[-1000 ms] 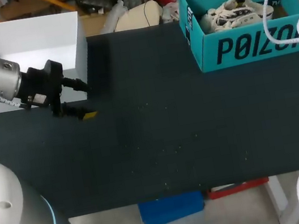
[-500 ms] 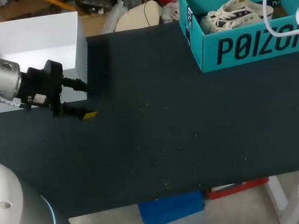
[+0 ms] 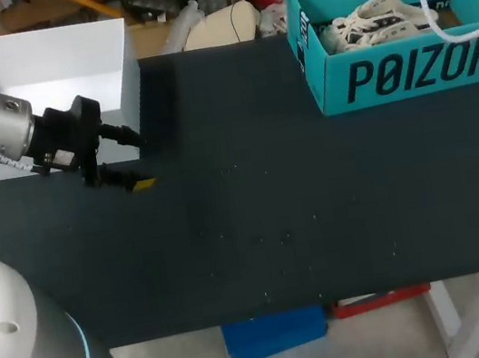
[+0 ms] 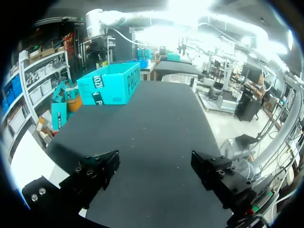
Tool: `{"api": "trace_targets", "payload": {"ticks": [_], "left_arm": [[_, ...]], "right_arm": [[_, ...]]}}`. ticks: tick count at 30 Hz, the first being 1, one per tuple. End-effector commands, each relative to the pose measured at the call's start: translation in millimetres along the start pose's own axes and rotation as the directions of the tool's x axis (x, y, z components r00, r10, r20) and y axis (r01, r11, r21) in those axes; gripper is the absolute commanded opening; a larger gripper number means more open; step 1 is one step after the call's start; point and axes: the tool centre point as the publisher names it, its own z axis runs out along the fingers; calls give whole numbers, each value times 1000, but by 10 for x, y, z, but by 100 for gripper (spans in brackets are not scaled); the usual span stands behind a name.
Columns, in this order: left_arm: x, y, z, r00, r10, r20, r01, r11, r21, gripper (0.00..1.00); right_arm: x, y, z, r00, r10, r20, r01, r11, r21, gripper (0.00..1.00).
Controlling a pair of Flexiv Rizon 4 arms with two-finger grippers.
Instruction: Take the shoe out of the shoebox, open the shoe tongue, remove and reinsert the insole, then place the shoe into the shoebox
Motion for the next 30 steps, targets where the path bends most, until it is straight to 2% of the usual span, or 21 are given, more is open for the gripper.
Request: {"api": "trace_targets", "payload": {"ticks": [1,10,14,19,24,29,30], "left_arm": [[11,6,7,1000,1,5,-1,1000,0,100],[11,6,7,1000,1,5,-1,1000,0,100],[11,6,7,1000,1,5,-1,1000,0,100],[11,6,7,1000,1,5,-1,1000,0,100],[11,6,7,1000,1,5,-1,1000,0,100],[11,6,7,1000,1,5,-1,1000,0,100],[11,6,7,1000,1,5,-1,1000,0,100]], "right_arm": [[877,67,-491,968,61,243,-60,998,-12,41],[1755,449,-794,927,209,312,-213,977,-23,44],[2129,640,-862,901,244,358,-265,964,11,42],[2617,872,-790,873,334,356,-357,934,-2,42],[3043,1033,-685,809,458,369,-481,876,-33,42],[3325,1182,-474,765,548,338,-562,825,-62,42],[3364,1210,-420,748,573,335,-580,810,-89,42]]}}
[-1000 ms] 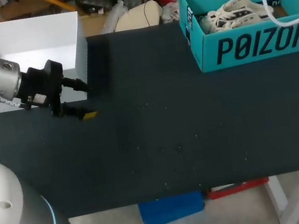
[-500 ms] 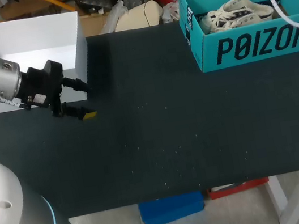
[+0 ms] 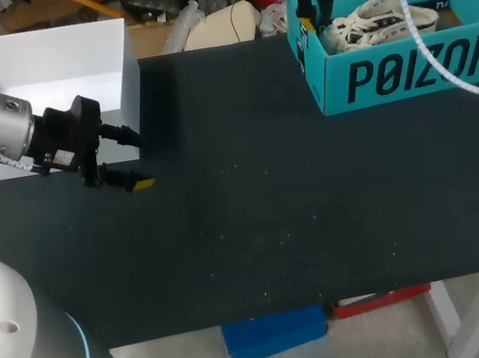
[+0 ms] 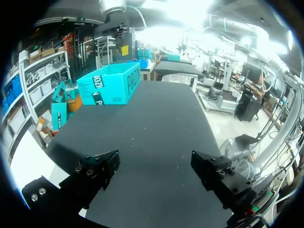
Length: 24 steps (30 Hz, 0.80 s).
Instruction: Take the shoe out of the shoebox, open the shoe tongue, remove and reinsert the insole, then place the shoe into the shoebox
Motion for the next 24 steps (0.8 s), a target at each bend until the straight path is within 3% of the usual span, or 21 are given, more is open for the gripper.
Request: {"api": "trace_targets", "payload": {"ticks": [1,9,20,21,22,24], "left_arm": [[10,6,7,1000,1,6,-1,1000,0,100],[10,6,7,1000,1,6,-1,1000,0,100],[10,6,7,1000,1,6,-1,1000,0,100],[10,6,7,1000,1,6,-1,1000,0,100],[10,6,7,1000,1,6,-1,1000,0,100],[10,6,7,1000,1,6,-1,1000,0,100]], "right_arm": [[742,-125,337,910,82,405,-24,989,-146,42],[928,-66,670,935,184,303,-109,963,-246,40],[793,-210,816,987,120,106,-76,933,-351,42],[765,-228,827,994,87,72,-54,926,-373,48],[731,-243,848,999,20,39,-4,926,-376,100],[731,-243,848,999,20,39,-4,926,-376,100]]}}
